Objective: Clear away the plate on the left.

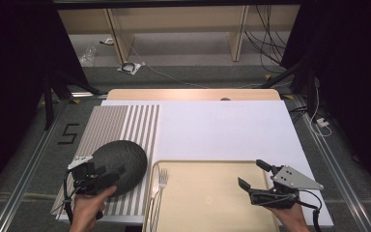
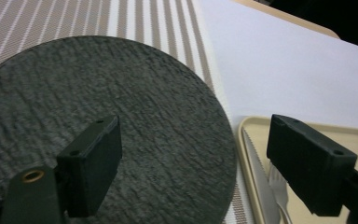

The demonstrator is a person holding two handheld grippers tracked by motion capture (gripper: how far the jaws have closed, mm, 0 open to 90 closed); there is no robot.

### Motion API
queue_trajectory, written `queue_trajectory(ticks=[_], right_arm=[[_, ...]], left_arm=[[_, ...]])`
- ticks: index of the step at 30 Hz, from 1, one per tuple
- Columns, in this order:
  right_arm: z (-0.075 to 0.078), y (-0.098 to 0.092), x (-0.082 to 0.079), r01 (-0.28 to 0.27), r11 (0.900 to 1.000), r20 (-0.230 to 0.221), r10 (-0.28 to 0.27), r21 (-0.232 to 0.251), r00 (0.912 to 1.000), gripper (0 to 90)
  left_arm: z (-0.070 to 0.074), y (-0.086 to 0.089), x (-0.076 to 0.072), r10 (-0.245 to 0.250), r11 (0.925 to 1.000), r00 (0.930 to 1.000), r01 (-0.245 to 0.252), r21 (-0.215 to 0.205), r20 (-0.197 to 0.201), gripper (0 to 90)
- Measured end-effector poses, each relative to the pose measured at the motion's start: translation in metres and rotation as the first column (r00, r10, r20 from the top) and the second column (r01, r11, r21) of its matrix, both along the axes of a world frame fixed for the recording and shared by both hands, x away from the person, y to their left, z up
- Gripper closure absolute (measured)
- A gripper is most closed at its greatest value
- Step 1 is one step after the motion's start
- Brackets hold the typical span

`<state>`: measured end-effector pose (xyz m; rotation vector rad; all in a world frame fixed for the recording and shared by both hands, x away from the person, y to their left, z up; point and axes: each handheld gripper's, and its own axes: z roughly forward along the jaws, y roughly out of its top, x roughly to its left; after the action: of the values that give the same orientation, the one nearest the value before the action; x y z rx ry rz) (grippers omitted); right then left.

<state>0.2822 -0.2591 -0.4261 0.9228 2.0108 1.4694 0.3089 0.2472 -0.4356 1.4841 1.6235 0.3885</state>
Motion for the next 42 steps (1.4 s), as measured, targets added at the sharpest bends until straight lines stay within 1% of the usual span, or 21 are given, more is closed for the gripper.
queue_trajectory(ticks=[5,9,11,17,19,21,23,24,28,31,32,33,36,40,41,42], right_arm=[[0.0,0.001,0.0,-0.001,1.0,0.001,0.001,-0.006,1.0,15.8],[0.0,0.001,0.0,0.001,1.0,0.001,-0.001,-0.007,1.0,15.8],[0.0,0.001,0.0,0.002,1.0,0.0,-0.002,-0.006,1.0,15.8],[0.0,0.002,-0.001,-0.001,1.0,0.001,0.001,-0.006,1.0,15.8],[0.0,0.002,-0.001,-0.001,1.0,0.0,0.001,-0.006,1.0,15.8],[0.0,0.002,-0.001,-0.001,1.0,0.004,0.001,-0.004,1.0,15.8],[0.0,0.002,-0.001,-0.001,1.0,0.001,0.001,-0.005,1.0,15.8],[0.0,0.002,0.0,-0.001,1.0,0.0,0.001,-0.006,1.0,15.8],[0.0,0.002,-0.001,-0.002,1.0,0.002,0.002,-0.006,1.0,15.8],[0.0,0.002,0.0,-0.001,1.0,0.002,0.001,-0.004,1.0,15.8],[0.0,0.002,0.0,-0.002,1.0,0.002,0.002,-0.004,1.0,15.8],[0.0,0.002,0.0,-0.001,1.0,0.002,0.001,-0.003,1.0,15.8],[0.0,0.002,0.0,0.0,1.0,-0.002,0.0,-0.006,1.0,15.8],[0.0,0.002,0.0,0.001,1.0,-0.001,-0.001,-0.006,1.0,15.8],[0.0,0.002,0.0,0.001,1.0,-0.001,-0.001,-0.007,1.0,15.8],[0.0,0.002,0.0,0.001,1.0,-0.001,-0.001,-0.006,1.0,15.8]], left_arm=[[0.0,0.008,-0.003,0.041,0.999,0.9991,-0.041,-0.02,0.008,17.9],[-0.002,0.011,-0.004,0.074,0.9965,0.9972,-0.074,-0.039,0.003,17.9],[-0.002,0.013,-0.006,0.097,0.9941,0.9953,-0.097,-0.048,0.004,17.9],[-0.003,0.02,-0.009,0.141,0.9867,0.9899,-0.141,-0.08,-0.006,17.8],[-0.003,0.022,-0.011,0.148,0.9842,0.9889,-0.148,-0.096,-0.009,17.9],[-0.004,0.024,-0.012,0.159,0.9822,0.9872,-0.159,-0.1,-0.009,17.8],[-0.004,0.025,-0.013,0.172,0.9787,0.985,-0.173,-0.111,-0.011,17.7],[-0.005,0.026,-0.014,0.172,0.9784,0.985,-0.173,-0.114,-0.014,17.7],[-0.007,0.029,-0.017,0.202,0.9684,0.979,-0.204,-0.144,-0.027,17.6],[-0.008,0.031,-0.018,0.224,0.9597,0.9739,-0.227,-0.166,-0.038,17.6],[-0.009,0.032,-0.019,0.232,0.9554,0.9718,-0.236,-0.178,-0.042,17.6],[-0.01,0.033,-0.02,0.236,0.9537,0.9705,-0.241,-0.18,-0.046,17.6],[-0.011,0.034,-0.02,0.256,0.9441,0.9649,-0.263,-0.199,-0.058,17.6],[-0.012,0.037,-0.022,0.271,0.9361,0.96,-0.28,-0.213,-0.069,17.6],[-0.013,0.037,-0.022,0.272,0.9351,0.9595,-0.282,-0.215,-0.072,17.6],[-0.013,0.038,-0.022,0.278,0.9312,0.9574,-0.289,-0.223,-0.08,17.6]])
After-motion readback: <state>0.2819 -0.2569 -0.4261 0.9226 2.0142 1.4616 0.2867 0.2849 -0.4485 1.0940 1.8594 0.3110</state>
